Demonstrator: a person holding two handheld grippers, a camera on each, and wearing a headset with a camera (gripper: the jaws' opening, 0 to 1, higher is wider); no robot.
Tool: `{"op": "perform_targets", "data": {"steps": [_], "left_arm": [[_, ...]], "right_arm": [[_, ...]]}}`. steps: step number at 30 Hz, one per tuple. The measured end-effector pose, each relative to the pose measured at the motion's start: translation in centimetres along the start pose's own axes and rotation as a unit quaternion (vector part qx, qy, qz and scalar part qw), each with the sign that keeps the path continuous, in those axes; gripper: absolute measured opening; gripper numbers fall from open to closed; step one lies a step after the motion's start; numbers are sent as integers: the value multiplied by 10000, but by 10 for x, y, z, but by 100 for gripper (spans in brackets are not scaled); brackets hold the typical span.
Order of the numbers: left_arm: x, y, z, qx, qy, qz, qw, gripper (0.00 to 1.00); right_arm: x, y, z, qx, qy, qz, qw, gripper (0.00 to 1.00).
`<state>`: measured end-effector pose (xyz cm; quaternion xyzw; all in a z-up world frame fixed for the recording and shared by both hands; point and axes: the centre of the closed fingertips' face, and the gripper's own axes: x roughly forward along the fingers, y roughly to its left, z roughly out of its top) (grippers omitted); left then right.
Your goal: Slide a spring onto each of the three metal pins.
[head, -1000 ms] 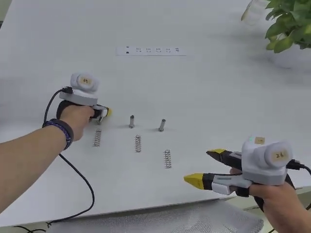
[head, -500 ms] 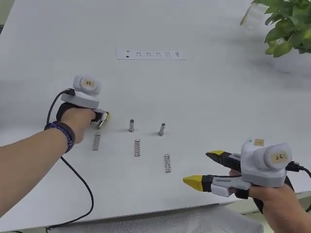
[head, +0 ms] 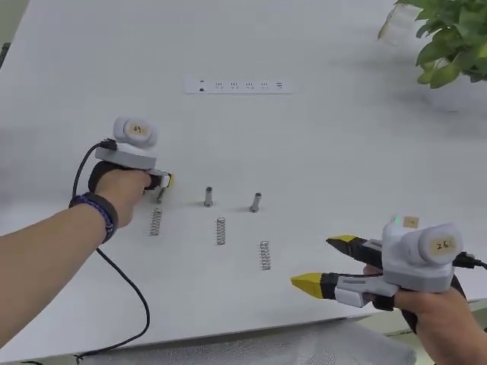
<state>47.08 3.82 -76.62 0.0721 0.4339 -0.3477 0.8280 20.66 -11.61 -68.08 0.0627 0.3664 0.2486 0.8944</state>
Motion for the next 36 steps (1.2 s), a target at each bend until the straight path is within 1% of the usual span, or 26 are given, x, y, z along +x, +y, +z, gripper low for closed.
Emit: {"op": "perform_targets", "data": {"steps": [7, 13, 16, 21, 27, 36], "left_arm": [[-5, 1, -1, 44, -35, 2, 10000, 0], [-11, 4, -5, 36, -44, 26, 10000, 0], [-13, 4, -5, 52, -62, 39, 10000, 0], [-20, 2, -4, 86, -128, 63, 9999, 0], [-24, -1, 0, 86, -198, 54, 9998, 0], [-31, -8, 0, 234, -276, 93, 9993, 0]], "right_arm": [[-1, 1, 1, -7, -50, -5, 10000, 67], [-1, 2, -1, -2, -61, 1, 10000, 67], [0, 3, -2, -1, -65, 5, 10000, 67], [0, 4, -1, -7, -80, 17, 10000, 67], [1, 5, -1, -23, -97, 35, 9999, 67], [-1, 4, -2, -2, -127, 18, 9999, 67]]}}
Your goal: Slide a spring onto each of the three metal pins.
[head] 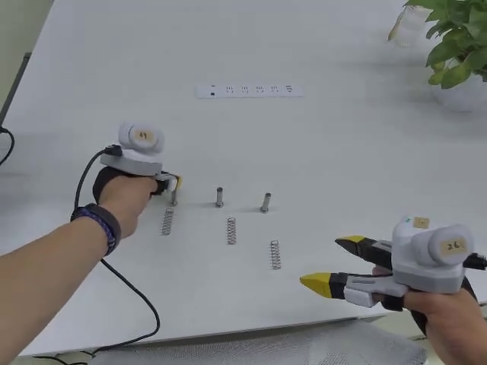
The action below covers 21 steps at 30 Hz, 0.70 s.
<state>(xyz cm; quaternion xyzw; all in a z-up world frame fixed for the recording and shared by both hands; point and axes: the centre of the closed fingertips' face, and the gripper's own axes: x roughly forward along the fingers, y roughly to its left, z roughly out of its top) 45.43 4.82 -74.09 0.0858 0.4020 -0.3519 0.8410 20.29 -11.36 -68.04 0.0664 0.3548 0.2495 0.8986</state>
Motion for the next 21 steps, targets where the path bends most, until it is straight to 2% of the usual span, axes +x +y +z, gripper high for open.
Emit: {"op": "perform_targets", "data": {"steps": [8, 12, 21], "left_arm": [[-4, -4, -2, 122, -56, 15, 9999, 0], [-6, -8, -2, 338, -194, -11, 9992, 0], [-10, -13, -5, 668, -219, -21, 9975, 0]], "right_arm": [[-1, 0, -2, 16, -2, -6, 10000, 67], [-1, 0, -2, 12, 0, 4, 10000, 67], [0, 0, -1, 12, -9, 7, 10000, 67]]}}
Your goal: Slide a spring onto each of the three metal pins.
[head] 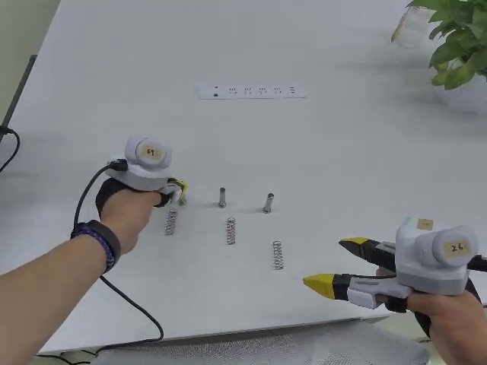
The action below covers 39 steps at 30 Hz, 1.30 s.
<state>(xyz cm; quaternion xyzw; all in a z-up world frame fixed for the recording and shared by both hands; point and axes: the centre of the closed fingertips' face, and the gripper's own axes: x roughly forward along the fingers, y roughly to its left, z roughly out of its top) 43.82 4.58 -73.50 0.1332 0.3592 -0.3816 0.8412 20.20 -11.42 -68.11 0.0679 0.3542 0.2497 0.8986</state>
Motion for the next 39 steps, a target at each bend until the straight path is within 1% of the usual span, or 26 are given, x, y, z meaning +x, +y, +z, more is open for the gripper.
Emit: {"op": "perform_targets", "data": {"steps": [1, 6, 11, 17, 27, 31, 33, 36, 39], "left_arm": [[-1, 0, -1, 93, 3, 16, 10000, 0], [-4, -4, -4, 335, 11, 31, 9994, 0], [-7, -7, -6, 478, 23, 23, 9989, 0], [-9, -9, -8, 583, 53, -2, 9983, 0], [-10, -9, -10, 638, 79, -13, 9979, 0], [-9, -8, -11, 644, 79, -9, 9979, 0], [-9, -8, -10, 622, 70, -14, 9980, 0], [-8, -7, -10, 486, 52, -42, 9988, 0], [-8, -9, -10, 491, 39, -59, 9988, 0]], "right_arm": [[0, 0, 0, 0, -1, 0, 10000, 67], [0, 0, 0, -2, 4, -5, 10000, 67], [-1, 0, -1, -8, 11, 1, 10000, 67], [-1, 0, 0, -16, 7, 3, 10000, 67], [0, 1, 1, -20, -3, 19, 10000, 67], [1, 1, -1, -3, 15, 26, 10000, 67], [2, 2, -2, -10, 29, 38, 10000, 67], [2, 1, -3, -8, 37, 36, 10000, 67], [1, 1, -3, 8, 23, 22, 10000, 67]]}}
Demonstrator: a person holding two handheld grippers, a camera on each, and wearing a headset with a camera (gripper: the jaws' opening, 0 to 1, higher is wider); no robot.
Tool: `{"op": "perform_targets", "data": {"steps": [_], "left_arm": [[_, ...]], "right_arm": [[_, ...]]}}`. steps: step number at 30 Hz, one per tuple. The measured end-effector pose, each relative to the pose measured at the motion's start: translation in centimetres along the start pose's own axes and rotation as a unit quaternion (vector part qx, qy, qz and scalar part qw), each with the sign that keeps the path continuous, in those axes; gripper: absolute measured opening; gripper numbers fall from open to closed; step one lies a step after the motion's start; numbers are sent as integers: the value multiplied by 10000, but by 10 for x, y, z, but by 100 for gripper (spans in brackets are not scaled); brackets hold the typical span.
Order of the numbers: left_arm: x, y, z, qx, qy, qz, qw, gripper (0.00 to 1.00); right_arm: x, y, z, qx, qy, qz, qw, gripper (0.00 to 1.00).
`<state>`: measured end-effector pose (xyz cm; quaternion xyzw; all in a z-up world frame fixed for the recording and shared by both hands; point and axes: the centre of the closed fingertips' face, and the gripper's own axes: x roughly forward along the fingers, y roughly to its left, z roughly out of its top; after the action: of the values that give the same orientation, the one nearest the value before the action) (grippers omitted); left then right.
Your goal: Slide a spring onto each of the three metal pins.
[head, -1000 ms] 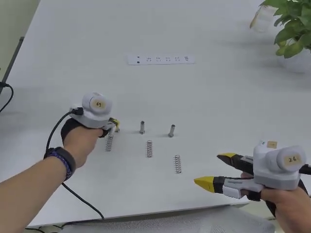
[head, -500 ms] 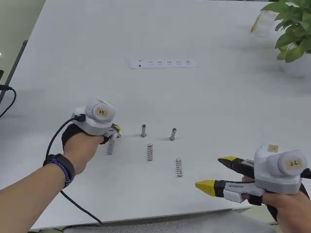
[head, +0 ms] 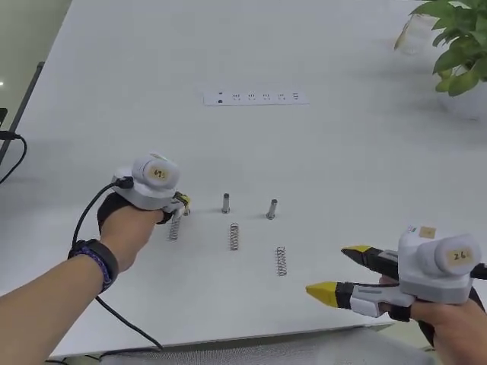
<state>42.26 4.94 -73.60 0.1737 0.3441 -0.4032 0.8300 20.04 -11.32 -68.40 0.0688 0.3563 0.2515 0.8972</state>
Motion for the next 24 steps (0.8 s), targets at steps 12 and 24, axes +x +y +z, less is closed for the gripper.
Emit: {"op": "perform_targets", "data": {"steps": [12, 24], "left_arm": [[1, 0, -7, -12, 84, 23, 10000, 0], [-6, 0, -18, -169, 146, -32, 9997, 10]], "right_arm": [[0, 0, -1, 5, 15, 4, 10000, 67], [1, -1, -5, 22, 28, 4, 10000, 67]]}}
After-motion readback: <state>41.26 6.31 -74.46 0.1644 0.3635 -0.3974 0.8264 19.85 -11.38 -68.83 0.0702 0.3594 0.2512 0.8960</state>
